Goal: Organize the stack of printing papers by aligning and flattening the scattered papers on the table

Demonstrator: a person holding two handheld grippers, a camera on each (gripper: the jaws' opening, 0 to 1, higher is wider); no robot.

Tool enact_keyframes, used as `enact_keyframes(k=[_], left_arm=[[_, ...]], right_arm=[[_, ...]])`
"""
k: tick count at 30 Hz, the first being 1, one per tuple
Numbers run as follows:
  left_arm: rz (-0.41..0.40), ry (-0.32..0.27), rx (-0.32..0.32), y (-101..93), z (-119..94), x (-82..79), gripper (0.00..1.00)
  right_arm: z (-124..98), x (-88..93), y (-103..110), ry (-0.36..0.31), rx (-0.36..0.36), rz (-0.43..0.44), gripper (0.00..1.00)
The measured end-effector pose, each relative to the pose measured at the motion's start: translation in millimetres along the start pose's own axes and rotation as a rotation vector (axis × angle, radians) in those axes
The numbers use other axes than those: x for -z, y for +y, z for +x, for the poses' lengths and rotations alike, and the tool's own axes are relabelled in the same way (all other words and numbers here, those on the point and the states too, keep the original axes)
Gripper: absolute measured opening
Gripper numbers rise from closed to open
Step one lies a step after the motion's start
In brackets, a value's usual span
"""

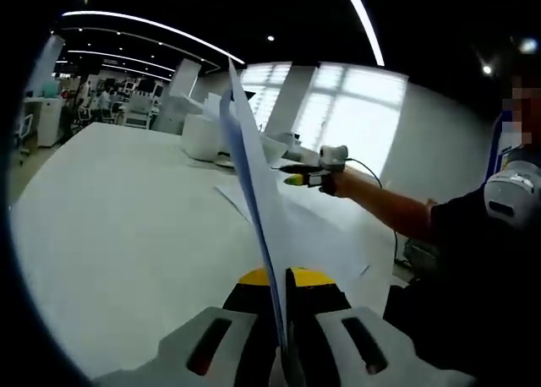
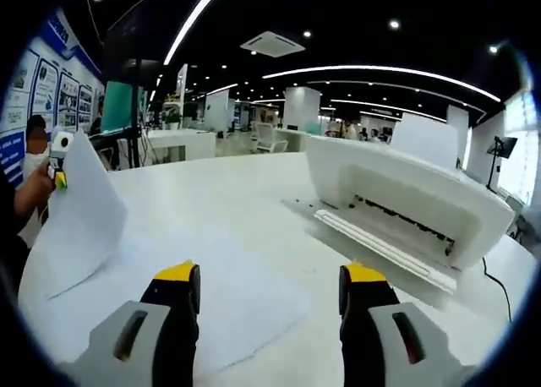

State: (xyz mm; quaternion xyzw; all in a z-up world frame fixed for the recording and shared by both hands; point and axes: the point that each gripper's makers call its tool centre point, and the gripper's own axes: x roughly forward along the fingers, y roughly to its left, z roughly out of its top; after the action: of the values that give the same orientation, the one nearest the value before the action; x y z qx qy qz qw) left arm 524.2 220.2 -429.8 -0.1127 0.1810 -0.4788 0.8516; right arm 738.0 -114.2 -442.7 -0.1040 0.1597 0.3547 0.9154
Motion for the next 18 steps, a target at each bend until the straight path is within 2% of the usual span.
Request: enact_keyframes(k=[18], left_arm=[[-0.019, 0.002, -0.001, 1.8, 1.3, 5.8, 0.07]], right_arm=[[22.3, 24.4, 0.5, 0.030, 0.020, 0.018, 0.63]])
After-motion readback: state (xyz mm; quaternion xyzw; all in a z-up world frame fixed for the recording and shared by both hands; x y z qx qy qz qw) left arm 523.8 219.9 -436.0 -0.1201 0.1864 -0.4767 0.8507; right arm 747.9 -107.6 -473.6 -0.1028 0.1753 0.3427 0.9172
